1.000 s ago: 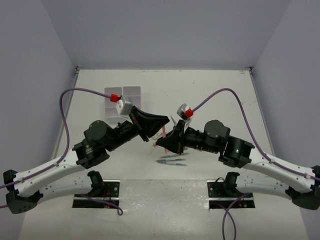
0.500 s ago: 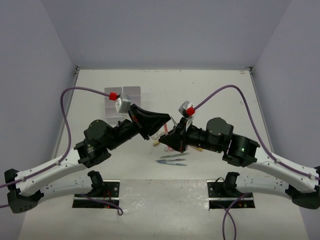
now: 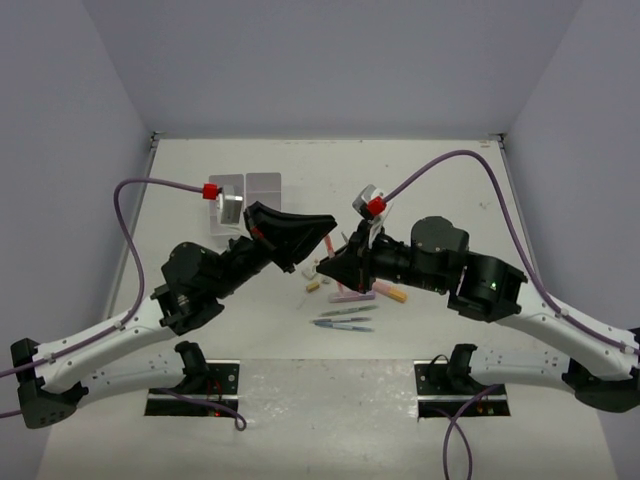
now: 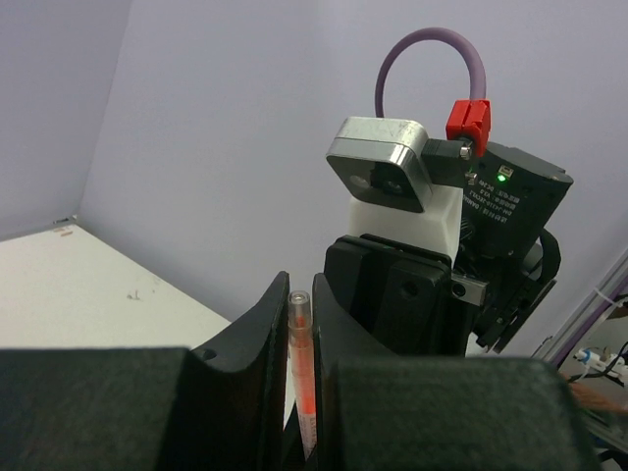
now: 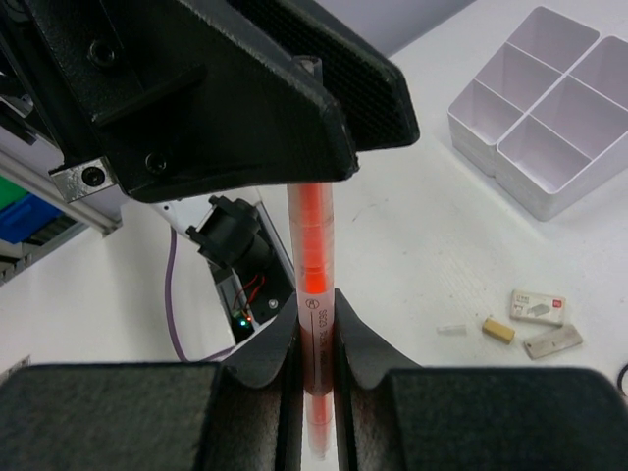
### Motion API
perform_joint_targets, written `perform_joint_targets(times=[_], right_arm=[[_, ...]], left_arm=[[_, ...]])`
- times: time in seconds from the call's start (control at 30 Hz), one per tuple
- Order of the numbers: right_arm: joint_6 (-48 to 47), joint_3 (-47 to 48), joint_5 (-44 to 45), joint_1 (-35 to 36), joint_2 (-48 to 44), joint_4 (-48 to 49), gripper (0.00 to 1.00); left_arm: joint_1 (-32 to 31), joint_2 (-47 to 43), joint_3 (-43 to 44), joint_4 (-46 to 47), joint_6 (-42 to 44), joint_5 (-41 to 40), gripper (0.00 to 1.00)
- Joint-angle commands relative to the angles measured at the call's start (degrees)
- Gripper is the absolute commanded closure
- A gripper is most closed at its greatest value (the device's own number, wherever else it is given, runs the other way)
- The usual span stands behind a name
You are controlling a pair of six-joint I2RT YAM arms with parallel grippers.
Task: Sort the stationery into containers
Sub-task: Close the pen cap on the pen, then place the pen in the storage box.
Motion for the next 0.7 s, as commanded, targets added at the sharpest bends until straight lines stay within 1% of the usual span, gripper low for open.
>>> perform_joint_targets(times=[0.0, 0.03, 0.23, 0.33, 0.43, 0.53, 0.57, 0.63, 0.67], right_arm=[[-1.38, 9.64, 3.49, -2.52, -0.06, 13.25, 1.0], [-1.81, 10.77, 2.64, -2.84, 0.45, 12.87, 1.0], [-1.71, 13.9, 0.18, -5.85, 2.22, 11.56, 1.0], [-1.03, 13.83, -1.77, -6.69, 3.21, 11.71, 1.0], [-0.74, 9.44, -7.24, -6.67, 3.58, 13.56, 1.0], [-0.59, 2.2, -14.05, -6.53, 1.81, 16.54, 1.0], [-0.52, 0.78, -14.9, -6.45, 1.27, 16.66, 1.0], [-0.66, -3.24, -15.44, -5.97, 0.01, 16.91, 1.0], [-0.61, -4.29, -15.23, -5.81, -0.65, 16.86, 1.0]], left_arm=[[-0.88, 2.37, -6.28, -7.83, -2.1, 8.89, 1.0], [-0.88, 2.19, -8.17, -4.95, -3.11, 10.08, 1.0], [-1.81, 2.18, -14.89, -1.84, -6.27, 12.11, 1.0], [-2.21, 2.13, -16.1, -1.48, -7.07, 11.05, 1.0], [-2.31, 0.51, -13.57, -6.88, -5.24, 4.26, 1.0], [-2.37, -1.46, -7.42, -15.12, -3.03, -2.05, 1.0], [-2.31, -1.99, -5.79, -16.93, -2.24, -3.93, 1.0], [-2.29, -3.3, -2.55, -20.12, -0.23, -8.41, 0.95], [-2.29, -3.63, -1.28, -21.49, 0.33, -9.52, 0.94]])
